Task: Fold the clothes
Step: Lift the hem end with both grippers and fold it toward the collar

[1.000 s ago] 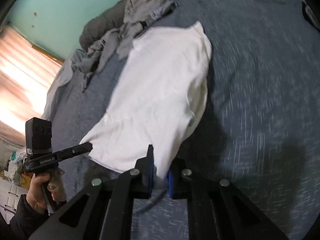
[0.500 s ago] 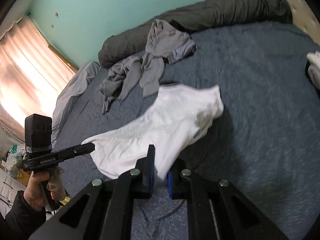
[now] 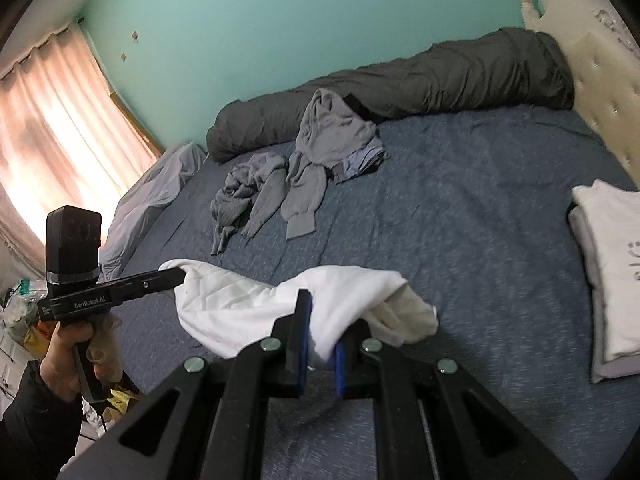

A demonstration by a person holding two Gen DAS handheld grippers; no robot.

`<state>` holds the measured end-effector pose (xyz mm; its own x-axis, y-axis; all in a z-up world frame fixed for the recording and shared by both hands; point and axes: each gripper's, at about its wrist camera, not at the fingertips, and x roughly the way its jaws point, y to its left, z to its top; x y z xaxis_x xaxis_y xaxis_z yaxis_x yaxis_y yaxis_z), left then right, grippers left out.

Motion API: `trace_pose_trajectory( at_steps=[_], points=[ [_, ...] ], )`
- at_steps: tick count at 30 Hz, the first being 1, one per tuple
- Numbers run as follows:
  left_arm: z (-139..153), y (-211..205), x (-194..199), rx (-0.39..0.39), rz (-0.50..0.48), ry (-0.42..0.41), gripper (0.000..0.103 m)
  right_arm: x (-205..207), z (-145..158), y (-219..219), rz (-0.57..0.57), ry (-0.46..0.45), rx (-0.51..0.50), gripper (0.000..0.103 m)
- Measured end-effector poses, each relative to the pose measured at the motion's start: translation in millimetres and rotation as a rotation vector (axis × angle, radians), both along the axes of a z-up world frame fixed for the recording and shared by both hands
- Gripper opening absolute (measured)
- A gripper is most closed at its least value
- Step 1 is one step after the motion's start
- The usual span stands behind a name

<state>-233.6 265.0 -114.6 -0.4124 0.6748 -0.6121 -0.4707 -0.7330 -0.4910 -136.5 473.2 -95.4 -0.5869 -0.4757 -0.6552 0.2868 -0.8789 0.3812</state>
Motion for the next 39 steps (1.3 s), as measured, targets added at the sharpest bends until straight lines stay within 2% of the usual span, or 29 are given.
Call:
trace_pose_trajectory(
  at_steps=[7, 19, 25, 32, 37, 39],
  points=[
    [29.4, 50.9, 2.2, -0.007, -0.046, 0.048, 0.008, 11.0, 33.9, 36.8, -0.021, 0.038, 0.041, 0.009],
    [58.1, 126.7, -15.4, -0.007, -0.104, 0.099, 0.008, 2.7, 62.4, 107.5, -0.063, 0.073, 0.021, 0.009],
    [79.9, 172.2, -47.2, -0.002, -0.119, 0.117, 0.008, -31.9, 81.1, 134.9, -0.070, 0.094, 0.036, 0.009],
    [120.3, 243.1, -107.6, 0.030, -0.113, 0.158, 0.008, -120.7, 112.9, 191.8, -0.126, 0.143, 0.039, 0.009],
    [150.1, 304.3, -146.2, -0.021, -0.137, 0.229, 0.008, -177.3, 135.1, 245.1, -0.209, 0.187, 0.042, 0.008],
    [157.3, 328.3, -162.4, -0.018, -0.141, 0.243, 0.008, -195.2, 145.5, 268.2, -0.246, 0.206, 0.065, 0.008]
  ],
)
